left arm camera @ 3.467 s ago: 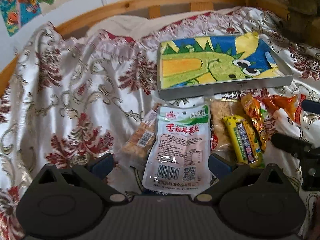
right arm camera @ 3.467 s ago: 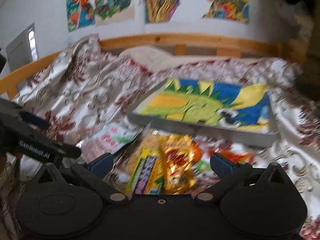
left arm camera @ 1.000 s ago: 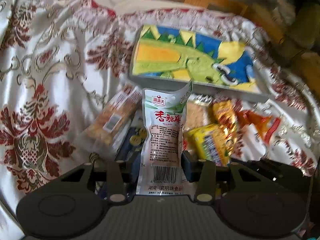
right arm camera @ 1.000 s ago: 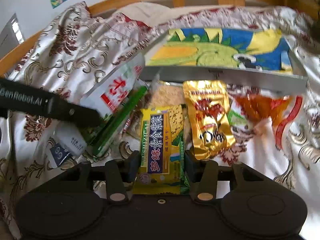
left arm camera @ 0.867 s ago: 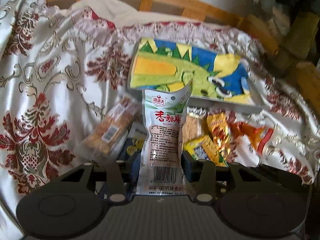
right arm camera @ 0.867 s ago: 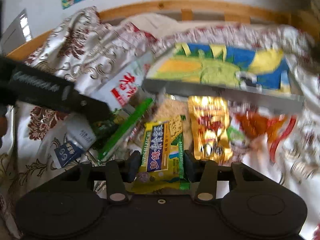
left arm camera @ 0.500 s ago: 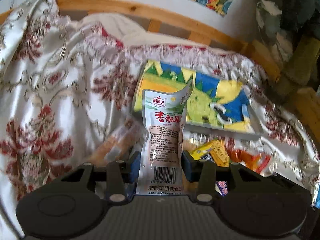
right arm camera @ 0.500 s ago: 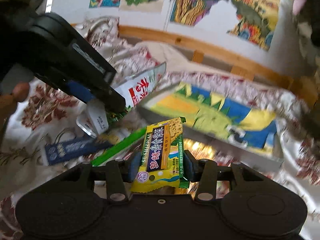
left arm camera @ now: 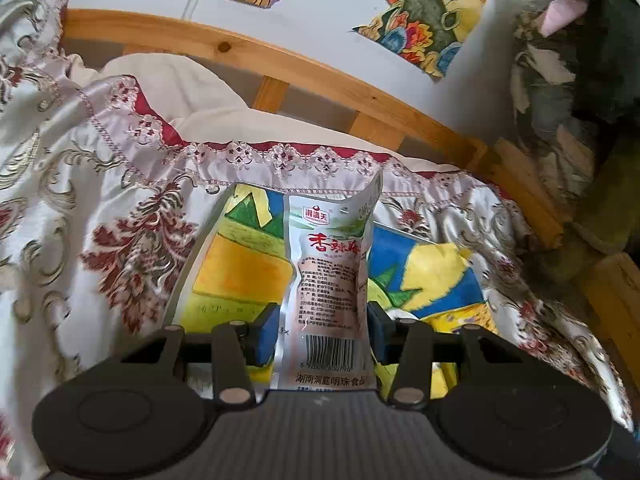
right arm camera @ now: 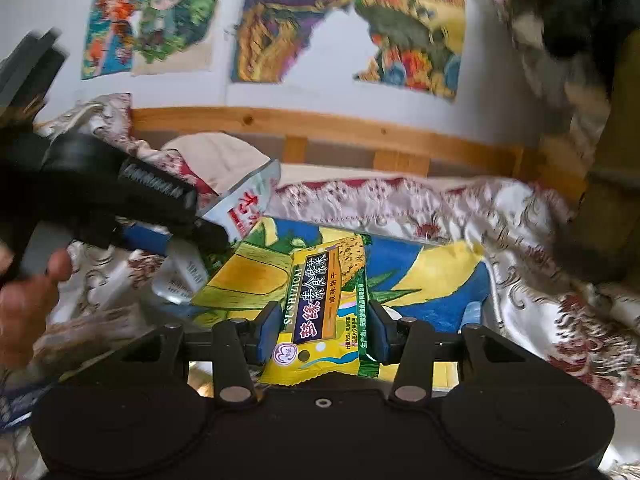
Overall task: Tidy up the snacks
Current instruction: 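Carry both snacks over the grey tray and open both tools to drop them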
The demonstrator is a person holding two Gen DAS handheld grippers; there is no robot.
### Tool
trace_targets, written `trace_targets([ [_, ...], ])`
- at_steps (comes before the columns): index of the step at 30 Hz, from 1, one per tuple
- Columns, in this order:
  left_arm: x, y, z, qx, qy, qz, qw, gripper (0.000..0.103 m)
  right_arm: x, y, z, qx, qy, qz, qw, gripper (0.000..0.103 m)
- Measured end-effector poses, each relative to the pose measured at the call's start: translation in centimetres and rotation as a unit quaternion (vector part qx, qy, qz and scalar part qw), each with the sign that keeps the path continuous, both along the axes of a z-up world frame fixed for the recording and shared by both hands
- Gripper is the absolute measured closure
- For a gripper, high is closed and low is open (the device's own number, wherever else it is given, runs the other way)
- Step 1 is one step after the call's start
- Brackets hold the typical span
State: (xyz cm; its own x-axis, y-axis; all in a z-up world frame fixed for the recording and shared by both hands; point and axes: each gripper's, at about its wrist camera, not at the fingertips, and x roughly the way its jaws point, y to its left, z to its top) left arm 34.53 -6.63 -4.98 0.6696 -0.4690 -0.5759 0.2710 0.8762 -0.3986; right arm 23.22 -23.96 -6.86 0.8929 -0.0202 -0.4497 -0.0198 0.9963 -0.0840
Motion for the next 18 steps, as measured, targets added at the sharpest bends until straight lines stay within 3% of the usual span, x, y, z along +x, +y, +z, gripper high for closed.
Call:
trace_targets([
  [4,2.3,0.1,-2.3,-0.020,0.017,0.011,0.9996,0.053,3.5,-0.9,-1.2,0.034,0.028,0.002,0.999,0.055],
  [12,4.1,0.8,-5.5,-0.017,0.055,0.013,0.9983,0.053,7.5,0.6,-2.9,0.012,0.072,0.002,0.997,0.055],
  [18,4.0,0.0,-5.9,0.008,0.051,0.004,0.9986,0.047,7.9,0.9,-4.4,-0.015,0.097,-0.022,0.995,0.050],
])
